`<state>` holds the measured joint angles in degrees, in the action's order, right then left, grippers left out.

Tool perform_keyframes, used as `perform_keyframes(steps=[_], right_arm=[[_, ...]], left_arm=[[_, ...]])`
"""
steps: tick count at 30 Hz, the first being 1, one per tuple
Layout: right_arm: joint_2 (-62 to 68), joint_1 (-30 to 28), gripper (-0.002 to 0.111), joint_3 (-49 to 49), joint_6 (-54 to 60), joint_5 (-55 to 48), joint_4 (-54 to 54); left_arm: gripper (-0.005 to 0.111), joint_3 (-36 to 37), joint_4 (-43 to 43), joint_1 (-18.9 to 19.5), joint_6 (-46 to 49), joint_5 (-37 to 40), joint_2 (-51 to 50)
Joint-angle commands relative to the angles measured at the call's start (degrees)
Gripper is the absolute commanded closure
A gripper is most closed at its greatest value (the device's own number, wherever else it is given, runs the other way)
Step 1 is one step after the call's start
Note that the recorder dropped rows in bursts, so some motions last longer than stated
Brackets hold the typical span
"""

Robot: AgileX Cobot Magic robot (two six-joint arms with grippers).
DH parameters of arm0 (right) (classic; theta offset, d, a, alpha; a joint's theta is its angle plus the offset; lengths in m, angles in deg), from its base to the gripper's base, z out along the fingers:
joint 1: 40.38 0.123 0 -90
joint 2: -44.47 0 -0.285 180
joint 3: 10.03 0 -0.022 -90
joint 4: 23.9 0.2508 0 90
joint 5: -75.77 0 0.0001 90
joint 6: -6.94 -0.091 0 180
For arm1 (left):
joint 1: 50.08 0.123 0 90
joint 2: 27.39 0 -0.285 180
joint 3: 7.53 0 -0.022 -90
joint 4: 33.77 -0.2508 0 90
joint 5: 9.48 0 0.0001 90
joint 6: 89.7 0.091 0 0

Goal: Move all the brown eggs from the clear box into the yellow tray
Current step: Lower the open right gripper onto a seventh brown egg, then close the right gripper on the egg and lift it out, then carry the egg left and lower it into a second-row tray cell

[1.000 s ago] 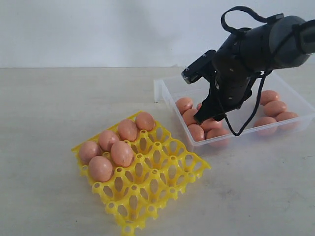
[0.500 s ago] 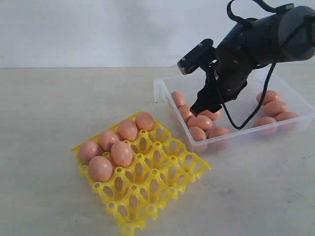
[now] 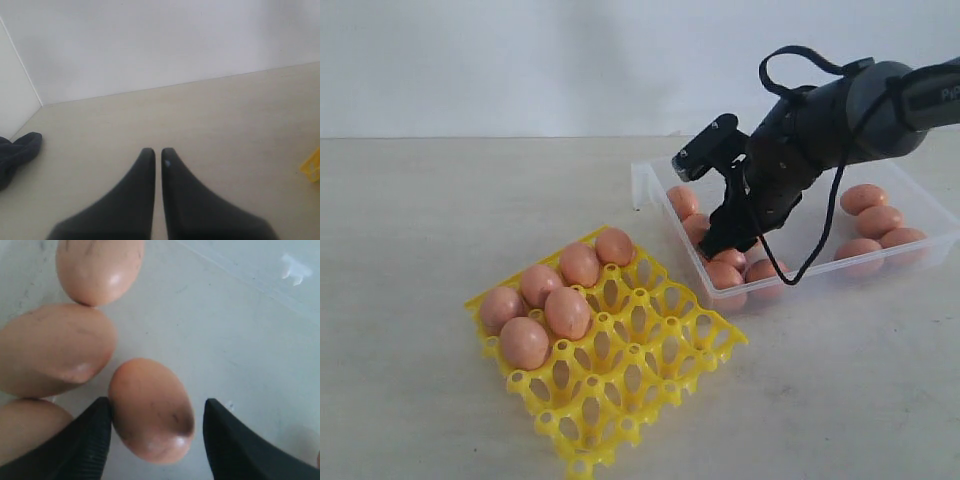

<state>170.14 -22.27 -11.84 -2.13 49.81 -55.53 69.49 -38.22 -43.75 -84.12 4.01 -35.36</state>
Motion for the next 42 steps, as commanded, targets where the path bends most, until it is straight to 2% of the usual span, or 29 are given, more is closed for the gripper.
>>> perform_keyframes(steps=[1,3,5,9,18,24,26,31,37,42], right_arm=[[2.84,-1.94,0.057,0.06,-2.55,0.38,-0.25],[3.35,-2.83,0.057,0.06,-3.15,0.99,-0.14],[3.45,-3.46,0.064,0.06,-3.11,1.67,-0.01],[3.33,-3.76,0.107,0.06,-3.06,1.79,-0.39],[0.54,-3.76,0.108,0.06,-5.08,0.54,-0.16],[-7.34,-3.76,0.108,-2.28,-22.05,1.91,3.43],[-10.10,-3.60,0.108,-5.68,-25.43,7.23,4.48],[-17.77,-2.98,0.108,-18.87,-30.91,28.71,4.48],[-28.60,-0.86,0.108,-35.95,-31.52,56.96,4.48],[-33.99,-0.86,0.108,-40.06,-42.24,69.48,3.21]], left_arm=[[0.103,0.20,0.11,-0.27,-0.18,-0.19,0.18],[0.103,0.20,0.11,-0.27,-0.18,-0.19,0.18],[0.103,0.20,0.11,-0.27,-0.18,-0.19,0.18],[0.103,0.20,0.11,-0.27,-0.18,-0.19,0.18],[0.103,0.20,0.11,-0.27,-0.18,-0.19,0.18],[0.103,0.20,0.11,-0.27,-0.18,-0.19,0.18],[0.103,0.20,0.11,-0.27,-0.18,-0.19,0.18],[0.103,0.20,0.11,-0.27,-0.18,-0.19,0.18],[0.103,0.20,0.11,-0.27,-0.18,-0.19,0.18],[0.103,0.20,0.11,-0.27,-0.18,-0.19,0.18]])
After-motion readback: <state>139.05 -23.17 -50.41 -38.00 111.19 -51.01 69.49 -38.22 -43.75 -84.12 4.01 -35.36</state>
